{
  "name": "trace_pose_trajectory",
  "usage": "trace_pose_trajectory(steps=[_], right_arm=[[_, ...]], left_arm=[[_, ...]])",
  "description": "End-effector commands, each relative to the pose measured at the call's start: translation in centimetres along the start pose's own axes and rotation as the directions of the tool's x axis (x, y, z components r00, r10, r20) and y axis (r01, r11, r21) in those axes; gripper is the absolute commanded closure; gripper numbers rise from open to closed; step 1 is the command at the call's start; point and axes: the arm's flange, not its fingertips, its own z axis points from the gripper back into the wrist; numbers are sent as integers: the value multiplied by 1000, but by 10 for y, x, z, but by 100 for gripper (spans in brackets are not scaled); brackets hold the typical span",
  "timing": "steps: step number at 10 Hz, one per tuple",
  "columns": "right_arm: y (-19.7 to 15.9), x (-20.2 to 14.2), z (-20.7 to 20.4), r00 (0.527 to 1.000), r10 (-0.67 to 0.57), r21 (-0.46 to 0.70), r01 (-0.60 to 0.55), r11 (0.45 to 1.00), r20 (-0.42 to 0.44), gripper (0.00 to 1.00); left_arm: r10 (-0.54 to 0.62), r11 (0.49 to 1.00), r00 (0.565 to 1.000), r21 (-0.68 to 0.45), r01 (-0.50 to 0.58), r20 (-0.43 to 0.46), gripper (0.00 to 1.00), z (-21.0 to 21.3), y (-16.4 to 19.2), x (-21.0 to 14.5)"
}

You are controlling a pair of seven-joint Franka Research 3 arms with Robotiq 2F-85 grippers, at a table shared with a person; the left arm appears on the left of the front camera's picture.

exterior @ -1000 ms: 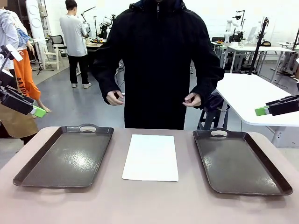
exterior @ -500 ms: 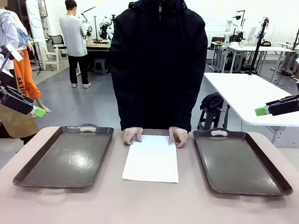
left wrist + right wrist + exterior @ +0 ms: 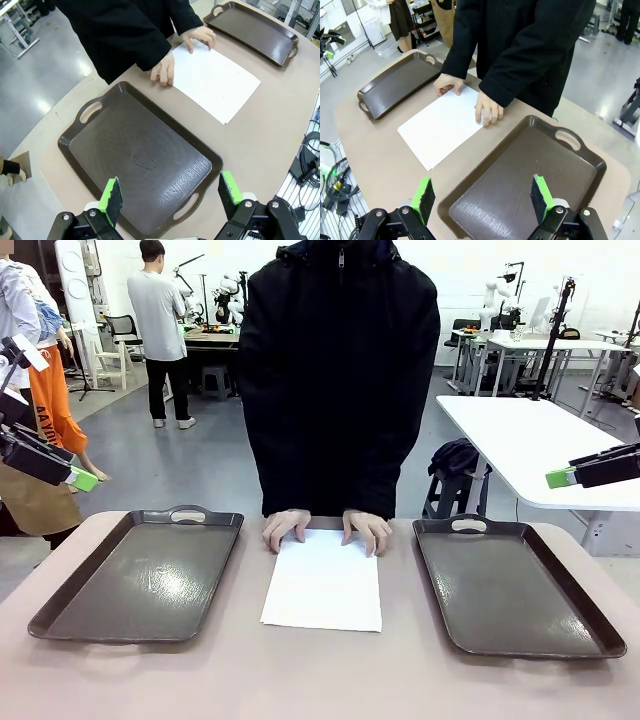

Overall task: Sort the A4 documents.
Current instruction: Receive the A4 Paper.

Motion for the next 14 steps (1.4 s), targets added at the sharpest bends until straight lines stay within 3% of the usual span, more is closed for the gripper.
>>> trace_pose_trajectory(steps=[1,14], right_arm=[[0,0,-1,1000,2,7,-2,1000,1,0],[0,0,-1,1000,2,7,-2,1000,1,0]], left_arm=[[-6,1000,1000,-9,6,5,0,0,0,0],[-6,1000,1000,-9,6,5,0,0,0,0]])
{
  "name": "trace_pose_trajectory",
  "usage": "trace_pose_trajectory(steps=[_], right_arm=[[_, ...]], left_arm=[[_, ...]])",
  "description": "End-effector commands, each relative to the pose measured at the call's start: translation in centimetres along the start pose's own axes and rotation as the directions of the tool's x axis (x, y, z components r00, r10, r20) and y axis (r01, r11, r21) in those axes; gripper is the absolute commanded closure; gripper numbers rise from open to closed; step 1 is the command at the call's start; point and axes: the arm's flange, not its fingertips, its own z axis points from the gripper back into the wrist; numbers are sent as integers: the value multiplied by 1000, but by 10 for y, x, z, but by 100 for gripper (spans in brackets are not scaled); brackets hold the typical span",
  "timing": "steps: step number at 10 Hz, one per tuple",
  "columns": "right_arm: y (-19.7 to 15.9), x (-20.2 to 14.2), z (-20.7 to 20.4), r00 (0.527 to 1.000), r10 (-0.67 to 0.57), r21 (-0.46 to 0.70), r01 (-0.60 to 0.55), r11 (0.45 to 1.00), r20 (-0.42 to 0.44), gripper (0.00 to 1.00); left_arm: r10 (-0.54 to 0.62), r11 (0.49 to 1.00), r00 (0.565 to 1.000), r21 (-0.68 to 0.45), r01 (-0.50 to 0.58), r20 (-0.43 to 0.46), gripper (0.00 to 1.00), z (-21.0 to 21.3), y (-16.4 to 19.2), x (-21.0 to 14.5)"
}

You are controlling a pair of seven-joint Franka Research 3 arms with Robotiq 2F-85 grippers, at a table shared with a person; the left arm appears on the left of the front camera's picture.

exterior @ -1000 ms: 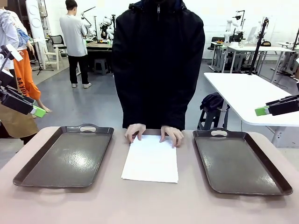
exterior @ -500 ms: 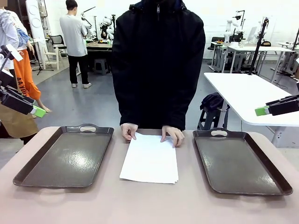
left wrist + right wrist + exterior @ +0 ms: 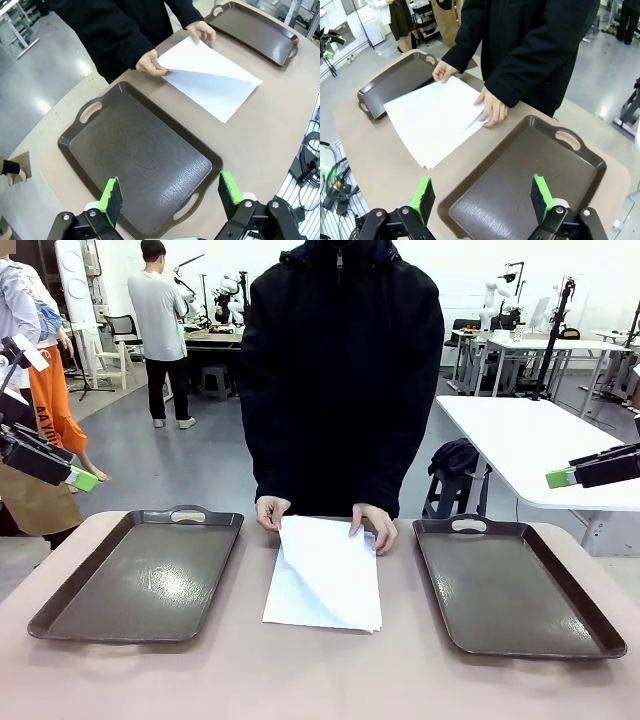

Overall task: Sort the A4 documents.
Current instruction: Receive the A4 Paper.

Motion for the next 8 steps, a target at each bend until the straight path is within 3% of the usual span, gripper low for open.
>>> trace_pose_trajectory(steps=[1,8], right_arm=[[0,0,-1,1000,2,7,-2,1000,1,0],[0,0,-1,1000,2,7,-2,1000,1,0]], left_arm=[[-7,1000,1000,-9,7,5,0,0,0,0],[-7,1000,1000,-9,7,5,0,0,0,0]])
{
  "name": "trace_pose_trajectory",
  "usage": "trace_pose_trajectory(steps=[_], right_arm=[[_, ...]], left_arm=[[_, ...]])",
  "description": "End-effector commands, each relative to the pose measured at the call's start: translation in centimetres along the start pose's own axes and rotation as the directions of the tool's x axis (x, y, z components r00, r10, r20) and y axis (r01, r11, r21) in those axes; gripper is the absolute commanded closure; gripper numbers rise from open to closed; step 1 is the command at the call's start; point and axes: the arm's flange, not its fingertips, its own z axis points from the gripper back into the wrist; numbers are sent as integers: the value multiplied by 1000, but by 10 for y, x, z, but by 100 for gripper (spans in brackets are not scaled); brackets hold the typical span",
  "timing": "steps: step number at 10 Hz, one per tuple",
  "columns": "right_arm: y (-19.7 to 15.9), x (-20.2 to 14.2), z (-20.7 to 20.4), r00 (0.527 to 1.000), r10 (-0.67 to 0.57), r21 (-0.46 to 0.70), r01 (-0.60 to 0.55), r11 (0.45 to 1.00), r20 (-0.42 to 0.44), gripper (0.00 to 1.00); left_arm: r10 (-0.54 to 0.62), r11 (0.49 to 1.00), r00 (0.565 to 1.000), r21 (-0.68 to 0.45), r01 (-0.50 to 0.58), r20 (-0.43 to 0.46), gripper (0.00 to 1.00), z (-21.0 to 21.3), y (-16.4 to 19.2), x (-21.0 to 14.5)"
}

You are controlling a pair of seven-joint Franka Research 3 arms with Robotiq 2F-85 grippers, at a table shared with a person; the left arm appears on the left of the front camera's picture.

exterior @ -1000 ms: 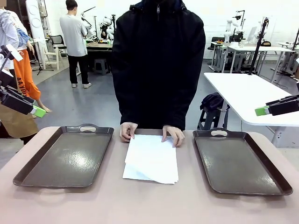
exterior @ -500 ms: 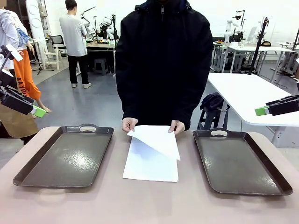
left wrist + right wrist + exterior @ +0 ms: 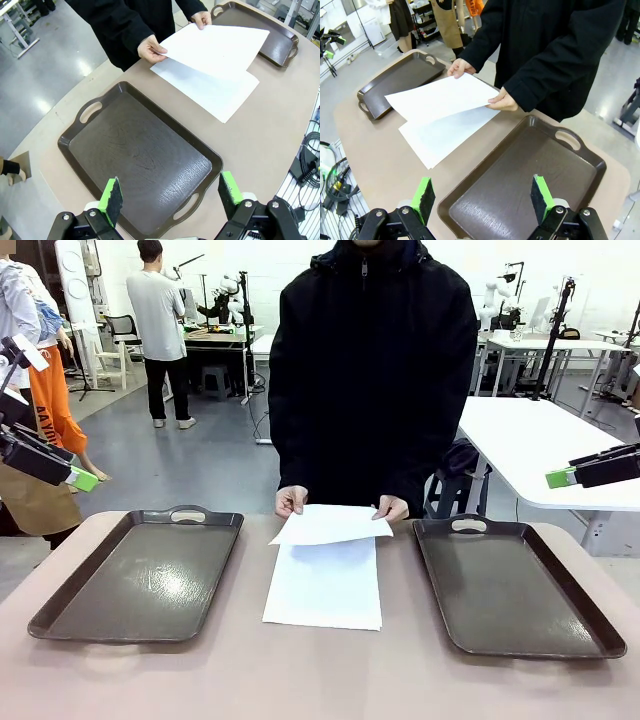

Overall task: Sort the A4 documents.
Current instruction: Receive the A4 Paper.

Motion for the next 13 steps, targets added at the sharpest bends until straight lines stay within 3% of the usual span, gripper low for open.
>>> trace_pose_trajectory(steps=[1,13], right_arm=[[0,0,-1,1000,2,7,-2,1000,1,0],[0,0,-1,1000,2,7,-2,1000,1,0]], left_arm=[[-7,1000,1000,-9,7,5,0,0,0,0],[-7,1000,1000,-9,7,5,0,0,0,0]])
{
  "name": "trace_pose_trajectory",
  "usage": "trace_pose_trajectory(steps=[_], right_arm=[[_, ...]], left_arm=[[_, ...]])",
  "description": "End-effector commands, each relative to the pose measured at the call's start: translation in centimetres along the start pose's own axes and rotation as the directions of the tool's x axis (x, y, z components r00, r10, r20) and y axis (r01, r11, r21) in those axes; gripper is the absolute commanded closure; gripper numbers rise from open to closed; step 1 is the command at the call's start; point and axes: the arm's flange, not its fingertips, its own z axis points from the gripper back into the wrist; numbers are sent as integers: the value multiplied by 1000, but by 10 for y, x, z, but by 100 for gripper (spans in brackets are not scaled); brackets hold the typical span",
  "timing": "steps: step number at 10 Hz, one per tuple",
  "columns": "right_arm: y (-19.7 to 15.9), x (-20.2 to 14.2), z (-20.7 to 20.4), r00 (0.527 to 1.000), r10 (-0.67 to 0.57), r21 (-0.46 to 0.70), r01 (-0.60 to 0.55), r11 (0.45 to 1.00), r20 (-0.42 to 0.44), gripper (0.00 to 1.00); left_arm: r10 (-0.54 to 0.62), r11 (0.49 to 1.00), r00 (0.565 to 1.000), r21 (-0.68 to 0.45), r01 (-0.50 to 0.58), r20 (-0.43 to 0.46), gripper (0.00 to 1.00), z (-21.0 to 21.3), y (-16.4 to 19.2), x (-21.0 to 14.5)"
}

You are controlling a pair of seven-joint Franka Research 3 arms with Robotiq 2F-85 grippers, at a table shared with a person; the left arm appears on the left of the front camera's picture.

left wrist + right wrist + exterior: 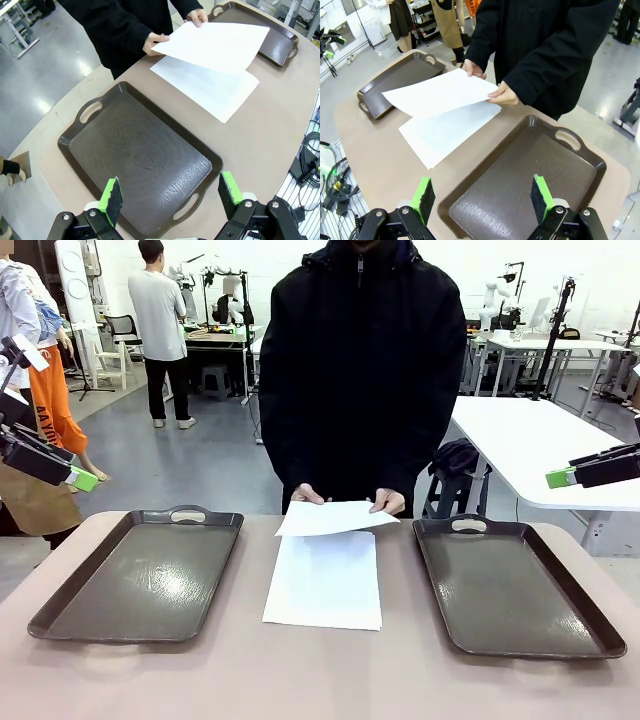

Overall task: Sort the A4 documents.
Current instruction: Receive the A4 Paper.

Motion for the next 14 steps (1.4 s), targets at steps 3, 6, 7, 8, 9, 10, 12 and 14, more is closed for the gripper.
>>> trace_pose_trajectory(steps=[3,6,7,8,9,10,12,14], right_arm=[[0,0,-1,1000,2,7,-2,1000,1,0],[0,0,-1,1000,2,7,-2,1000,1,0],[0,0,-1,1000,2,7,-2,1000,1,0],[0,0,-1,1000,2,7,-2,1000,1,0],[0,0,-1,1000,2,7,-2,1000,1,0],[0,0,-1,1000,2,7,-2,1000,1,0],[0,0,-1,1000,2,7,-2,1000,1,0],[0,0,-1,1000,2,7,-2,1000,1,0]], left_arm=[[-7,1000,1000,-9,7,5,0,0,0,0],[-7,1000,1000,-9,7,5,0,0,0,0],[-7,1000,1000,-9,7,5,0,0,0,0],[-7,1000,1000,-9,7,5,0,0,0,0],[-7,1000,1000,-9,7,5,0,0,0,0],[-7,1000,1000,-9,7,5,0,0,0,0],[-7,1000,1000,-9,7,5,0,0,0,0],[-7,1000,1000,-9,7,5,0,0,0,0]])
